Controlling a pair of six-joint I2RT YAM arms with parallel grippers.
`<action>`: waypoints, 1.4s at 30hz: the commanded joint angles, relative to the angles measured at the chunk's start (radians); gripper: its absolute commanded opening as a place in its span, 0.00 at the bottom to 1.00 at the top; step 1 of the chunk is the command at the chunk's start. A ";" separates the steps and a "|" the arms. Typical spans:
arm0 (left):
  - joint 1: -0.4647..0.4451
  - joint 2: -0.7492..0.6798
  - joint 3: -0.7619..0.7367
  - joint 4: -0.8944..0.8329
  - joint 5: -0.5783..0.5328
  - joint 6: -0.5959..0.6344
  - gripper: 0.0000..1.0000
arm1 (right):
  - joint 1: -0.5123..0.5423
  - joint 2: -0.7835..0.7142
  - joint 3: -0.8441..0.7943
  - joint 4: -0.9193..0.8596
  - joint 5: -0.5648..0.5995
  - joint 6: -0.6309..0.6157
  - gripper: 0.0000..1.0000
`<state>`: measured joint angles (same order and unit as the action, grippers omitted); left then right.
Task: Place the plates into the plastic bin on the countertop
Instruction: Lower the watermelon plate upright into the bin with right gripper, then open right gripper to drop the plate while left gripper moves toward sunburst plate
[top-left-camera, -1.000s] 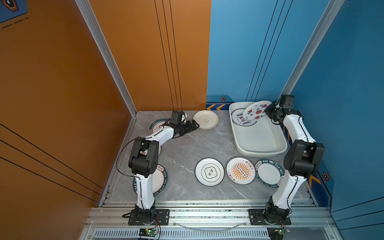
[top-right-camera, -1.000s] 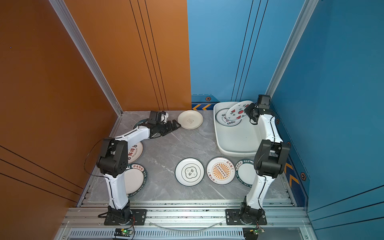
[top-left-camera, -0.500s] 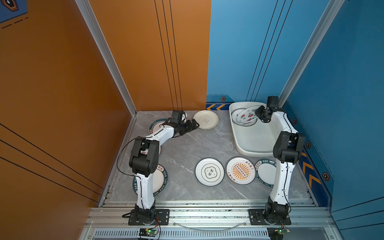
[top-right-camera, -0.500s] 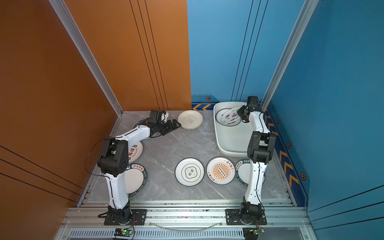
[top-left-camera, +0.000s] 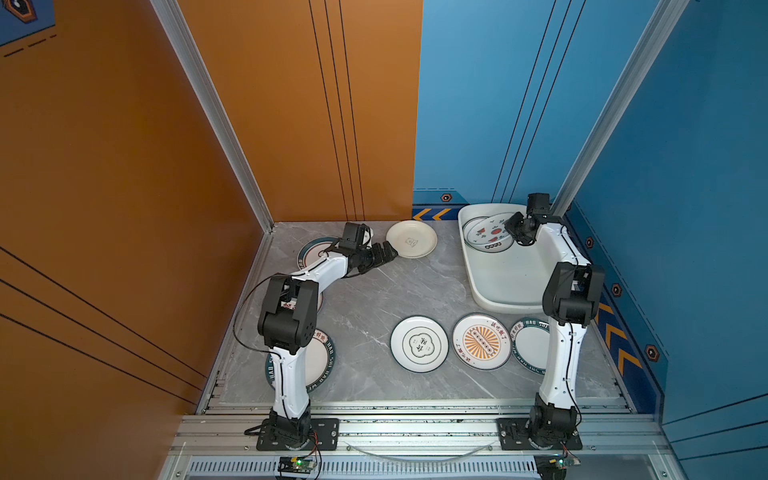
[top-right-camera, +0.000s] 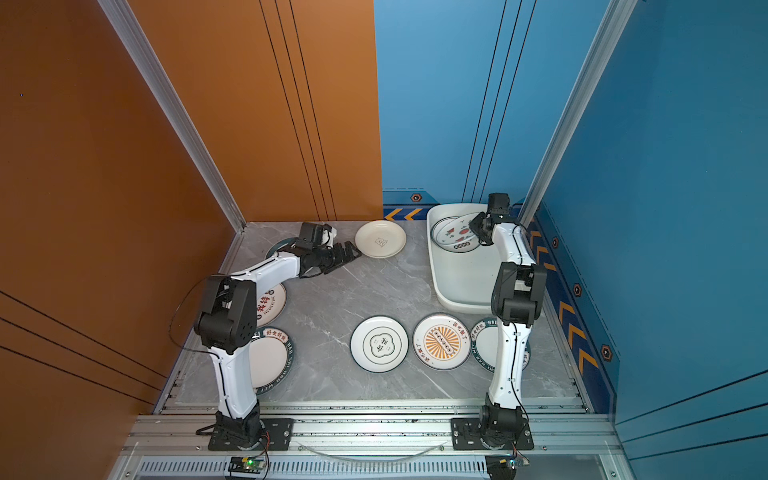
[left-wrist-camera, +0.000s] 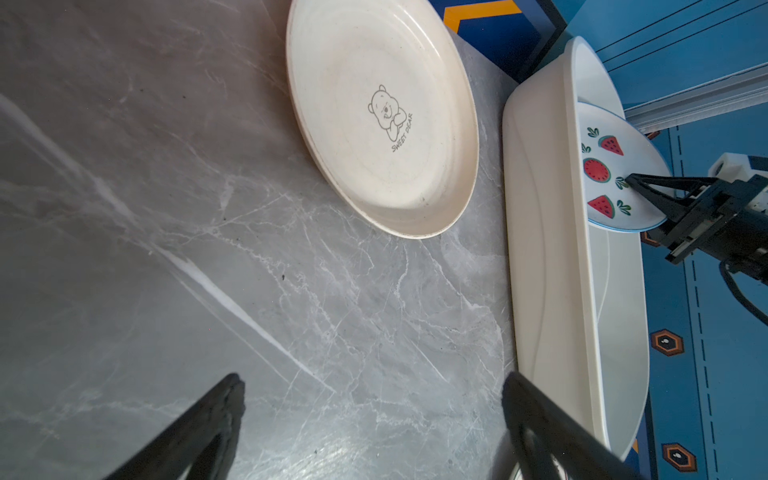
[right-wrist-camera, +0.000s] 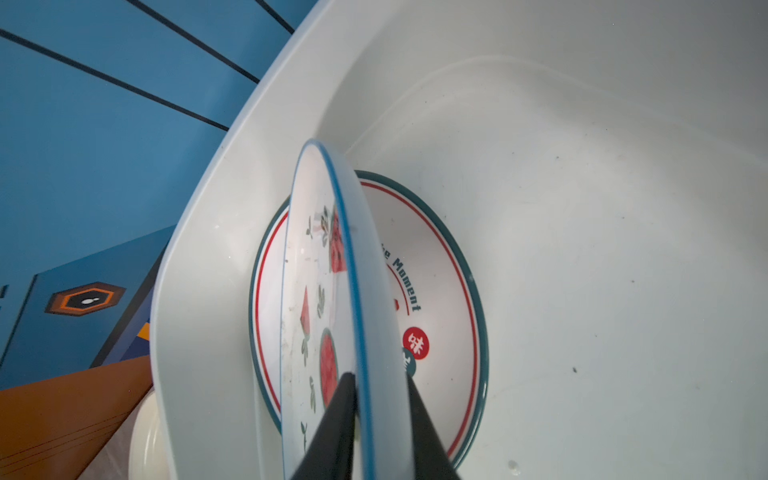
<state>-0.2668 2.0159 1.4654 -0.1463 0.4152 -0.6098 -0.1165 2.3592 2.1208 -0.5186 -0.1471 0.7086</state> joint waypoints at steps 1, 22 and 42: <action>0.012 -0.046 -0.028 0.006 0.005 0.015 0.98 | 0.018 0.038 -0.010 -0.046 0.046 -0.035 0.24; 0.010 -0.056 -0.065 0.065 0.024 -0.014 0.98 | 0.035 0.049 -0.022 -0.100 0.125 -0.115 0.49; -0.276 -0.072 -0.031 0.008 0.229 0.332 0.98 | 0.023 -0.389 -0.208 -0.127 0.166 -0.226 0.78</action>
<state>-0.5262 1.9190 1.3979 -0.1139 0.5636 -0.3645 -0.0879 2.1143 1.9633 -0.6392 0.0055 0.5091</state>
